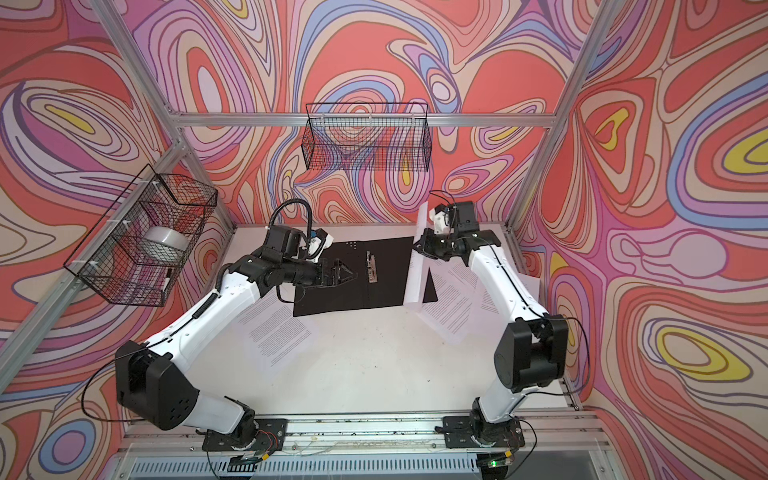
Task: Put the files into the folder
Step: 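Lift a printed sheet with the right gripper and carry it over the folder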
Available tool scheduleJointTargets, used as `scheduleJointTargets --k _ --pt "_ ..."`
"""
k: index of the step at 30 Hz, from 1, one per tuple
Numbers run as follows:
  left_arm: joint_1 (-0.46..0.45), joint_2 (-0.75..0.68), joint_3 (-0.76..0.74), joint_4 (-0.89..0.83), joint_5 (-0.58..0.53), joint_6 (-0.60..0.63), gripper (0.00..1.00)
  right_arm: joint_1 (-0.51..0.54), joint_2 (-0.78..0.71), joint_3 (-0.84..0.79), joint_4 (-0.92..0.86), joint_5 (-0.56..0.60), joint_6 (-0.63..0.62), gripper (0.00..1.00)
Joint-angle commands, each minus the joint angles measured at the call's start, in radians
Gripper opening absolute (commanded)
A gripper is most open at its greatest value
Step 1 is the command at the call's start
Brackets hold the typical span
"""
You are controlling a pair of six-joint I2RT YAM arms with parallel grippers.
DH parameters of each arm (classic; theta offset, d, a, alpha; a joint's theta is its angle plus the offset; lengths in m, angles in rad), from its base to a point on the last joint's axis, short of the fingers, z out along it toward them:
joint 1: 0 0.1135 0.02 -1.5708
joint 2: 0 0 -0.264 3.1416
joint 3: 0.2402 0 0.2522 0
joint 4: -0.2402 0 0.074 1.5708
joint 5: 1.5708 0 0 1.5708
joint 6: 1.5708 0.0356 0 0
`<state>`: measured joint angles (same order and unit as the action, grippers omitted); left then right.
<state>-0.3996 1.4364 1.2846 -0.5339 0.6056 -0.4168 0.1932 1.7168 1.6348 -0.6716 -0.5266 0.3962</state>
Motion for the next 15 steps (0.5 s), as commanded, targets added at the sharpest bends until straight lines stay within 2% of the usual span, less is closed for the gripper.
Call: scheduleJointTargets --k 1,4,7,11,15 --pt "0.015 -0.059 -0.042 0.036 -0.082 0.066 1.00 0.067 0.093 0.120 0.009 -0.034 -0.067 0.00" --pt "0.036 -0.058 -0.067 0.041 -0.097 0.073 1.00 0.114 0.116 0.130 0.098 -0.077 -0.129 0.00" --pt "0.054 -0.054 -0.095 0.064 -0.076 0.067 1.00 0.109 0.123 0.138 0.121 -0.033 -0.147 0.00" --pt "0.058 -0.056 -0.127 0.094 -0.065 0.071 1.00 0.035 0.227 0.240 0.006 -0.089 -0.117 0.00" --pt "0.061 -0.053 -0.127 0.089 -0.057 0.079 1.00 -0.073 0.330 0.240 -0.009 -0.162 -0.153 0.00"
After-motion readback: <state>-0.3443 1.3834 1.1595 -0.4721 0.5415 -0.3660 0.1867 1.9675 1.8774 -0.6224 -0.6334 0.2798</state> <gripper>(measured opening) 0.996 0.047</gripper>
